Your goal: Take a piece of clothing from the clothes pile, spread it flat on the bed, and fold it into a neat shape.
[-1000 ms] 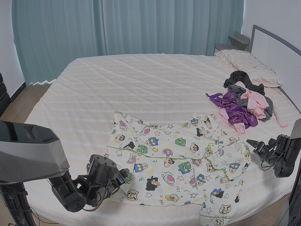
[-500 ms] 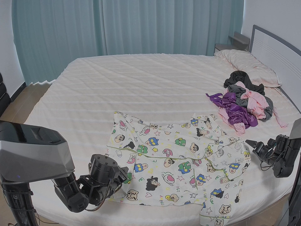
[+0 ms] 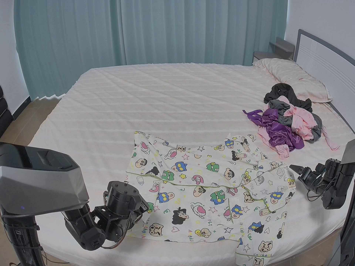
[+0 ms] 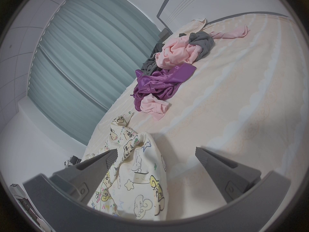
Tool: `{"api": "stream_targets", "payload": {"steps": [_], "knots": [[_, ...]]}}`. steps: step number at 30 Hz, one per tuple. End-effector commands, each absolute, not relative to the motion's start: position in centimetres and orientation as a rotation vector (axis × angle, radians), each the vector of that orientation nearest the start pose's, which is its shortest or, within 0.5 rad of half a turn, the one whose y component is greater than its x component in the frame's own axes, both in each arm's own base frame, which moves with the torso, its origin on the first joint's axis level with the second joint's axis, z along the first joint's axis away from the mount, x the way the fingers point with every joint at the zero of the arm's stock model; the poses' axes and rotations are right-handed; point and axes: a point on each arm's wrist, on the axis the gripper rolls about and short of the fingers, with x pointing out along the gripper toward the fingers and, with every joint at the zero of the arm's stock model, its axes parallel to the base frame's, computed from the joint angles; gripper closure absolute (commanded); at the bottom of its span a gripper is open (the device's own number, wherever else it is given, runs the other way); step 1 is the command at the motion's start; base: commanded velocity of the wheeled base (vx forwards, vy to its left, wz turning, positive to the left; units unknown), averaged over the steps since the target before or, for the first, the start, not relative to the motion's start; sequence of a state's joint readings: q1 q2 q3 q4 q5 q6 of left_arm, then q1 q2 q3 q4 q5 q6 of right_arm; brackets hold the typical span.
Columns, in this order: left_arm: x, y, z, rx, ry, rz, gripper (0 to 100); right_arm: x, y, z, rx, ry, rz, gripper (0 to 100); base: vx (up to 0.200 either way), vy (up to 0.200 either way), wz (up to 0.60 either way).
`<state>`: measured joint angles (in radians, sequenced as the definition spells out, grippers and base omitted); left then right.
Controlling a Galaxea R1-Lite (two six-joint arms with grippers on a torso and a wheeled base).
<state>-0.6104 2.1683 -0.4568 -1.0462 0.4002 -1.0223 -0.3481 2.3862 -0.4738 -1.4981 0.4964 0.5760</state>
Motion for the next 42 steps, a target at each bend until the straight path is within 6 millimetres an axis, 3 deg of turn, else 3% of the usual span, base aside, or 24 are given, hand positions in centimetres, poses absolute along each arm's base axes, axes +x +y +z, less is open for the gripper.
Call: {"api": "stream_targets", "payload": {"steps": [1, 10, 19, 25, 38, 39, 42], "knots": [[25.4, -16.0, 0.7, -0.66, 0.584, 0.101, 100, 30.7, -10.0, -2.4, 0.737, 0.412, 0.035, 0, 0.0, 0.0, 0.0], [28.3, -12.5, 0.6, -0.644, 0.478, 0.138, 100, 30.7, -10.0, -2.3, 0.736, 0.408, 0.035, 0, 0.0, 0.0, 0.0], [29.7, -10.9, -1.7, -0.618, 0.486, 0.107, 100, 30.7, -10.0, -2.3, 0.735, 0.409, 0.035, 0, 0.0, 0.0, 0.0], [30.2, -10.2, -2.8, -0.618, 0.471, 0.126, 100, 30.7, -10.0, -2.3, 0.737, 0.409, 0.035, 0, 0.0, 0.0, 0.0], [31.2, -9.7, -2.3, -0.64, 0.428, 0.135, 100, 30.7, -9.9, -2.4, 0.737, 0.413, 0.039, 0, 0.0, 0.0, 0.0], [31.2, -9.7, -2.3, -0.64, 0.428, 0.135, 0, 30.8, -9.9, -2.4, 0.737, 0.412, 0.039, 0, 0.0, 0.0, 0.0], [31.2, -9.7, -2.2, -0.643, 0.421, 0.132, 0, 30.8, -9.9, -2.3, 0.736, 0.411, 0.039, 0, 0.0, 0.0, 0.0]]}}
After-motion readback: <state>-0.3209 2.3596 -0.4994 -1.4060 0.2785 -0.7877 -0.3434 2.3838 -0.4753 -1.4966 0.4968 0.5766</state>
